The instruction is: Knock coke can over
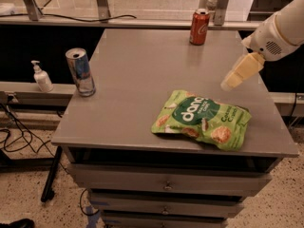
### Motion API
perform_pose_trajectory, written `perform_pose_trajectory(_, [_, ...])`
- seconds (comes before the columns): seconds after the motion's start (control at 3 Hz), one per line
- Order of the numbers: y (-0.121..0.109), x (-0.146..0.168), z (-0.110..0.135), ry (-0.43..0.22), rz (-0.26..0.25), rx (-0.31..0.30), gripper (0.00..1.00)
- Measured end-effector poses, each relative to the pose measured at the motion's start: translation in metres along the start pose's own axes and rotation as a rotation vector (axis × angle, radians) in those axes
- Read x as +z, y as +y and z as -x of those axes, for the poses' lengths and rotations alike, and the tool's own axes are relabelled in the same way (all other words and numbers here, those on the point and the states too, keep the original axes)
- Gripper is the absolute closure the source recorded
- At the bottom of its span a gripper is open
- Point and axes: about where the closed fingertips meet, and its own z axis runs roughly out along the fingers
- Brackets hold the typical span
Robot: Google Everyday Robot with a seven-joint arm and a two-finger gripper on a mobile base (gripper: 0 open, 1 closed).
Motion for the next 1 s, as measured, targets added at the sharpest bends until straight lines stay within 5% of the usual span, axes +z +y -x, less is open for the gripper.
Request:
perform_pose_trajectory(0.33, [-0.034,0.027,0.004,-0.089,-0.043,0.075,0.0])
perform_pose_trajectory(1.0, [-0.047,0.045,0.01,-0.135,-0.062,0.093,0.0])
